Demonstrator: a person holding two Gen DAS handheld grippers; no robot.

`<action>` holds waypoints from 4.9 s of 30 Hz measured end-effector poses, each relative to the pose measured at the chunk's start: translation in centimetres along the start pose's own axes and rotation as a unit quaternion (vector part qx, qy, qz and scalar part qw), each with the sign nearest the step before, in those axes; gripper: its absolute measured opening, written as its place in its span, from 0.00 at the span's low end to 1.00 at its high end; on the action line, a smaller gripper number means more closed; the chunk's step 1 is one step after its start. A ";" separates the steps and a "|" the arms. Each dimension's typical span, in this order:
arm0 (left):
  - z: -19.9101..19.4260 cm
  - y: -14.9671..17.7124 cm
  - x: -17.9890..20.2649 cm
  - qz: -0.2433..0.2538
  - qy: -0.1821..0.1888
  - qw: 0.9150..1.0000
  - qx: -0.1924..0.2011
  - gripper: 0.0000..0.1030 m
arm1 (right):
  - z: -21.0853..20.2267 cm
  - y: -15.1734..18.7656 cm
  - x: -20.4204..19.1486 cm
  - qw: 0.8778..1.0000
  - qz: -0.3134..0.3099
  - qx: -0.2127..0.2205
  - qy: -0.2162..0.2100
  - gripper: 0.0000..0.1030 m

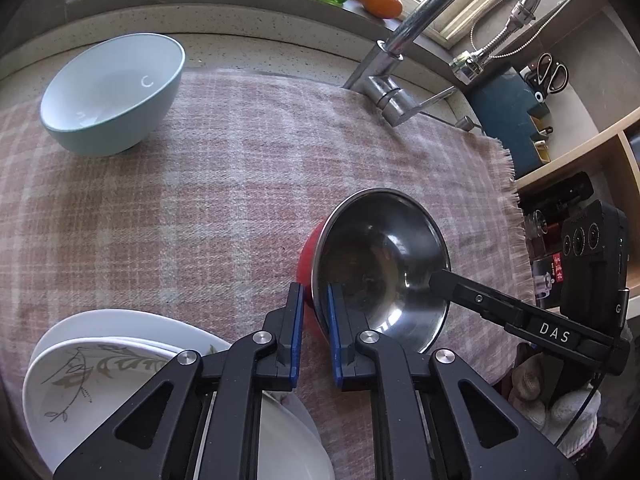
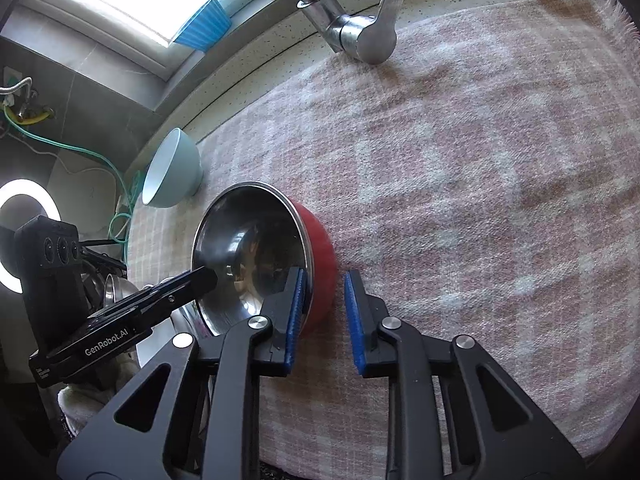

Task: Organize plates and bowls
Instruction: 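Move the right gripper to the red-bottomed steel bowl rim and close it, then lift the red-bottomed steel bowl and lower it into the large steel bowl, then open the right gripper and release the nested steel bowl, then move the right gripper to the pale blue bowl rim and close it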

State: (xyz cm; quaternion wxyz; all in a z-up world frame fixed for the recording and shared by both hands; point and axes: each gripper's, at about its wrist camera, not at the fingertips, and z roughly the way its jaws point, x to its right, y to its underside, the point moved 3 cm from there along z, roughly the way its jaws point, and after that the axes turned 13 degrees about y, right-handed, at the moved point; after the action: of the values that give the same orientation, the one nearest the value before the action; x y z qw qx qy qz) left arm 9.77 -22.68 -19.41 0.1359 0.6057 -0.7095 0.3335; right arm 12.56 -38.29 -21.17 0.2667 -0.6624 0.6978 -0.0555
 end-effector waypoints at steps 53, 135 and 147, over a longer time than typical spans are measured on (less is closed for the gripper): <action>-23.7 7.3 -10.9 -0.104 -0.063 0.976 0.181 0.10 | -2.6 5.9 -28.7 0.971 -0.216 -0.002 -0.101 0.12; -26.6 6.8 -16.0 -0.072 -0.188 0.963 0.179 0.69 | 0.6 4.8 -32.7 0.966 -0.256 0.030 -0.034 0.89; -24.0 2.5 -13.0 -0.025 -0.154 0.975 0.161 0.69 | -1.6 -1.5 -25.5 0.980 -0.188 0.068 0.012 0.90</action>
State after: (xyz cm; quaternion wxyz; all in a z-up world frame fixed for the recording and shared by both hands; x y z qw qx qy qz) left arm 5.30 2.77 -10.16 -0.0658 0.6814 -0.6436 0.3422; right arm 12.66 -14.54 -11.56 0.2879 -0.7613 0.5586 -0.1598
